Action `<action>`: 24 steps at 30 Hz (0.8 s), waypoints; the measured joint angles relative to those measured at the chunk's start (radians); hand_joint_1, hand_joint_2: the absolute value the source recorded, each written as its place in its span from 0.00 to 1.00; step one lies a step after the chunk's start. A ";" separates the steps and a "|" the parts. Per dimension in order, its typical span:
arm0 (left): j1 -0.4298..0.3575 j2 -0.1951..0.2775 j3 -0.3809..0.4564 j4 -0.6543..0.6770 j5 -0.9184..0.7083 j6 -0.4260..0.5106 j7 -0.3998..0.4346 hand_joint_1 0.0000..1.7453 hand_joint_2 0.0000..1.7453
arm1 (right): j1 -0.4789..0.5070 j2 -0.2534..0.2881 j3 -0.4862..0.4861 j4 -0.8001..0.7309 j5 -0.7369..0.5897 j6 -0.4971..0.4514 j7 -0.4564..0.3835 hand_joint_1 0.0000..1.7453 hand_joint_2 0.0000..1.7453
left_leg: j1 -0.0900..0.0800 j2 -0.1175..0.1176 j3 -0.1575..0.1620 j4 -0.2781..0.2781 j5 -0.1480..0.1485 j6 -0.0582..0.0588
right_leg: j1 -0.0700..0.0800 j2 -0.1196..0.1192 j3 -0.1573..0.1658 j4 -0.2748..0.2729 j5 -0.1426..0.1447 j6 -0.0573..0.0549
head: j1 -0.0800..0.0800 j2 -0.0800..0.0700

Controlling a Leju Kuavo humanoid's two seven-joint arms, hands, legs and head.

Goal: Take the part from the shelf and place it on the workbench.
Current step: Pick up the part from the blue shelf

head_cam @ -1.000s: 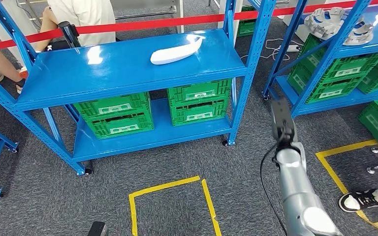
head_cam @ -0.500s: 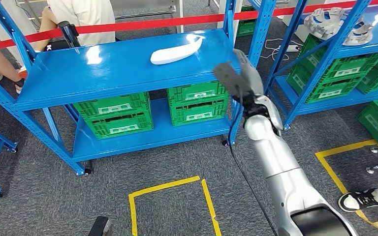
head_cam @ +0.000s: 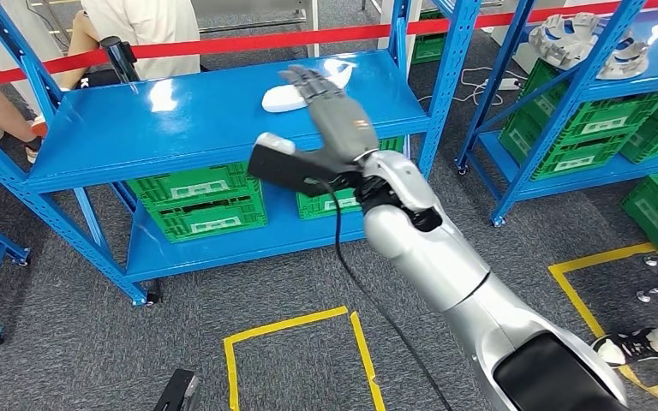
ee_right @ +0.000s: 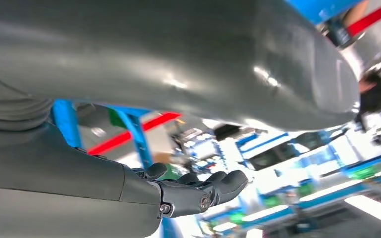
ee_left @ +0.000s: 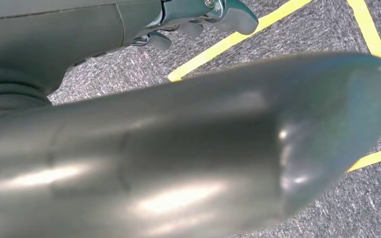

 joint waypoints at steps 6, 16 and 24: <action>-0.009 0.000 -0.008 0.009 -0.003 -0.008 0.002 0.00 0.00 | -0.025 -0.010 0.137 -0.014 0.019 0.004 0.000 0.00 0.00 | 0.000 0.000 0.000 0.000 0.000 0.000 | 0.000 0.000 0.001 -0.001 0.000 0.001 | 0.000 0.000; -0.010 0.000 -0.010 0.016 -0.004 -0.010 0.016 0.00 0.00 | -0.031 -0.022 0.168 -0.015 0.015 0.003 0.004 0.00 0.00 | 0.000 0.000 0.000 0.000 0.000 0.000 | 0.000 0.000 0.001 -0.002 0.001 0.001 | -0.001 0.000; -0.011 0.000 -0.014 0.018 -0.006 -0.013 0.010 0.00 0.00 | -0.018 -0.029 0.172 0.078 -0.012 -0.009 0.007 0.00 0.00 | -0.001 0.000 0.000 0.001 0.000 0.001 | -0.001 0.000 0.003 -0.006 0.003 0.005 | -0.002 0.000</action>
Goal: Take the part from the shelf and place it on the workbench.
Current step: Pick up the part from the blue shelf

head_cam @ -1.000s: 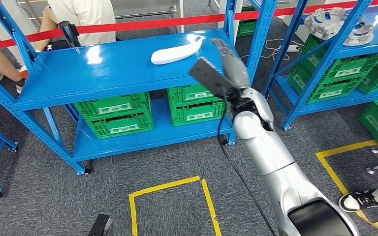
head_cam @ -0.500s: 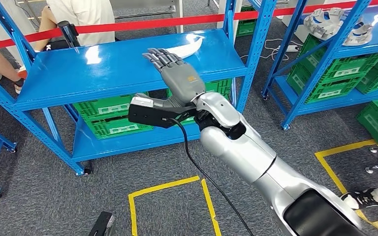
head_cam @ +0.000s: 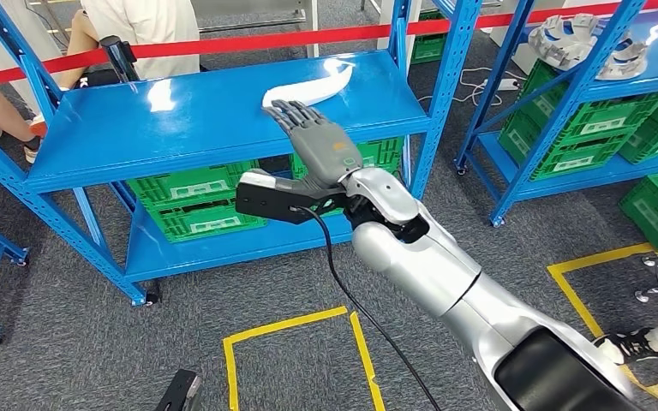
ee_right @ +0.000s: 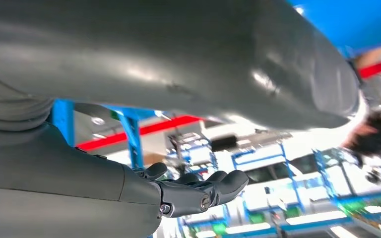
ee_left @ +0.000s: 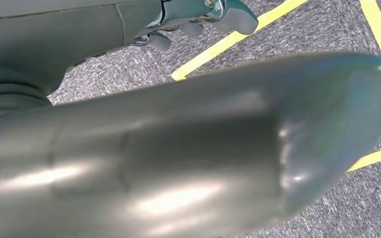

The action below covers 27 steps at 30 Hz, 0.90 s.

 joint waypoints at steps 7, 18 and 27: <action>0.000 0.004 -0.004 0.001 -0.003 -0.006 0.000 0.00 0.00 | 0.064 -0.002 0.013 0.089 0.005 -0.026 -0.028 0.00 0.00 | -0.002 0.001 -0.002 -0.005 -0.006 0.017 | -0.001 0.001 0.006 -0.006 0.008 0.010 | -0.002 0.000; 0.008 0.004 -0.010 0.002 -0.002 -0.006 -0.001 0.00 0.00 | 0.103 0.007 0.035 0.156 0.010 -0.033 -0.045 0.00 0.00 | 0.008 0.003 0.069 -0.024 -0.049 0.025 | -0.003 -0.010 -0.182 0.129 0.089 0.014 | 0.006 0.000; 0.008 -0.011 -0.010 0.001 0.005 0.054 -0.031 0.00 0.00 | 0.104 0.027 0.057 0.190 0.018 -0.027 -0.075 0.00 0.00 | 0.014 0.017 -0.021 0.158 -0.059 -0.035 | 0.000 -0.012 -0.082 -0.009 0.083 -0.039 | -0.011 0.001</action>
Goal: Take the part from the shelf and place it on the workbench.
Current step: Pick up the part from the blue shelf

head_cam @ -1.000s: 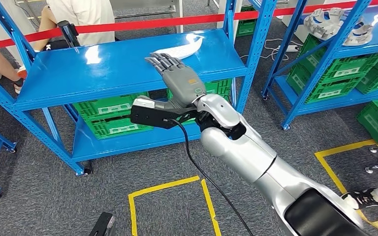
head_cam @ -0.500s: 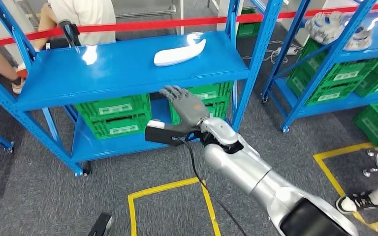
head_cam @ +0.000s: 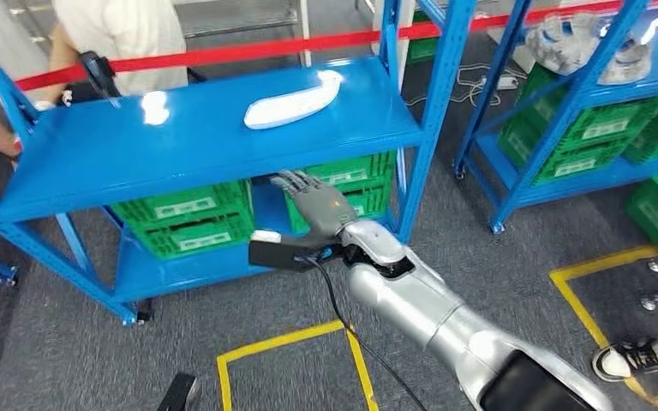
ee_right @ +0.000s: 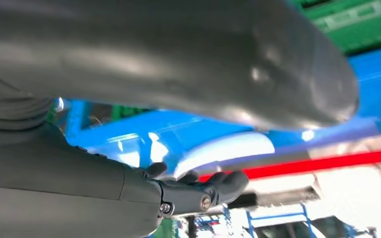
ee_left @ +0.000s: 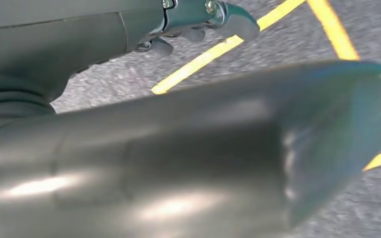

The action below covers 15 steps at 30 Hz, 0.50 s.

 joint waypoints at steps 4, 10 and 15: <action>0.014 -0.006 0.000 0.002 0.000 0.006 -0.003 0.00 0.00 | 0.004 0.004 0.014 0.014 0.004 0.000 -0.001 0.00 0.00 | 0.009 0.005 -0.128 0.084 -0.075 -0.013 | -0.004 0.002 0.063 -0.002 -0.049 0.001 | -0.012 0.000; 0.014 -0.002 0.000 0.008 -0.002 -0.044 0.015 0.00 0.00 | -0.007 0.016 0.026 0.027 0.000 0.004 0.002 0.00 0.00 | 0.011 0.024 -0.112 -0.170 0.185 0.008 | -0.003 0.003 0.146 -0.001 -0.128 0.037 | -0.027 0.000; 0.001 0.007 0.000 0.006 -0.002 -0.052 0.019 0.00 0.00 | -0.025 0.030 0.030 0.029 -0.004 0.006 0.011 0.00 0.00 | 0.011 0.012 -0.062 -0.173 0.139 0.047 | -0.005 0.000 0.034 0.193 -0.104 0.060 | -0.019 0.000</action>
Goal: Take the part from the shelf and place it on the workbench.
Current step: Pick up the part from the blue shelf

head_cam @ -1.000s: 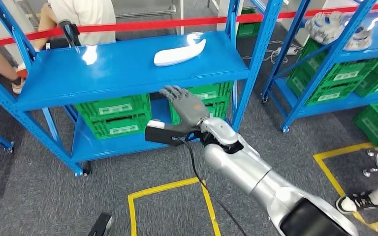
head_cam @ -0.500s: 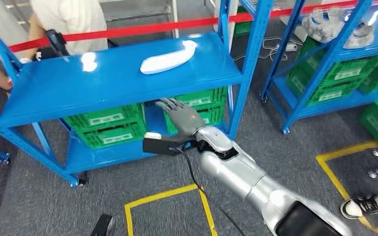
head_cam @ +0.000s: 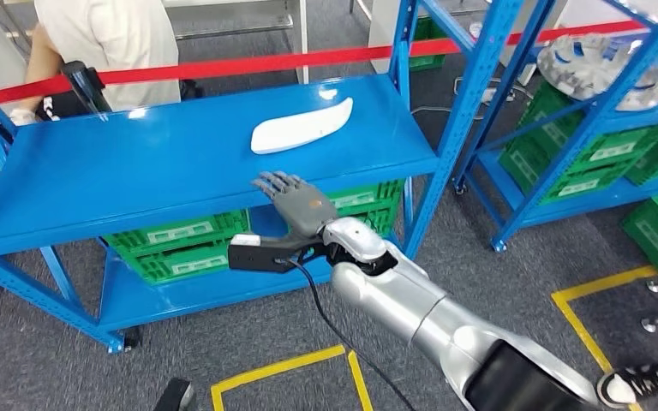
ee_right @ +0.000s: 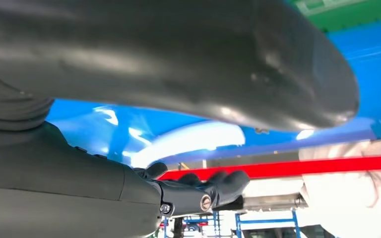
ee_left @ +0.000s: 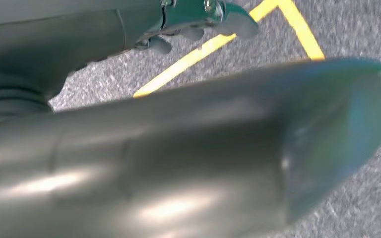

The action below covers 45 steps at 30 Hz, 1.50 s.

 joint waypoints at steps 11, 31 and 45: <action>0.002 -0.002 0.000 0.002 -0.006 0.009 0.000 0.00 0.00 | 0.007 -0.009 0.007 0.007 -0.011 -0.002 0.042 0.00 0.00 | -0.028 -0.023 0.149 0.001 -0.120 -0.006 | 0.041 0.010 -0.108 -0.188 0.171 -0.068 | 0.000 0.000; 0.006 -0.028 -0.001 0.002 -0.001 0.040 0.039 0.00 0.00 | 0.030 -0.106 -0.012 -0.054 -0.014 -0.054 0.135 0.00 1.00 | 0.013 0.010 0.009 -0.009 0.015 -0.009 | -0.003 0.005 -0.018 -0.013 -0.008 0.002 | -0.002 0.000; 0.021 -0.026 0.000 0.001 0.014 0.058 0.048 0.00 0.00 | 0.036 -0.179 -0.025 -0.055 -0.003 -0.061 0.099 0.00 0.00 | -0.008 0.000 0.049 -0.018 -0.037 0.009 | 0.019 0.002 -0.016 -0.200 0.097 -0.031 | 0.000 0.000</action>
